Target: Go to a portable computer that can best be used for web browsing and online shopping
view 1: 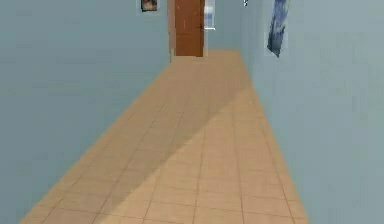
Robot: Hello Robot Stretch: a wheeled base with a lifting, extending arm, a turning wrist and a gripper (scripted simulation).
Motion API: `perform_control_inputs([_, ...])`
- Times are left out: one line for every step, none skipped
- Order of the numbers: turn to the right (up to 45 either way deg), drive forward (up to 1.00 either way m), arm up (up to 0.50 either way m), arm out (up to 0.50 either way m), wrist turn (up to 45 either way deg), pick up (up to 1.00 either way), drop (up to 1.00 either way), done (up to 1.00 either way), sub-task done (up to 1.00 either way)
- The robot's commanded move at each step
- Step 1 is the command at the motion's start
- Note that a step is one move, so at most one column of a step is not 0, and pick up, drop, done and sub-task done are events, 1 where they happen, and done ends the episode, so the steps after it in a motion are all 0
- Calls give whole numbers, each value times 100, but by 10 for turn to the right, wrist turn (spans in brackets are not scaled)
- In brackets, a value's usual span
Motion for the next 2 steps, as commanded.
perform_control_inputs([0,100,0,0,0,0,0,0,0])
perform_control_inputs([0,100,0,0,0,0,0,0,0])
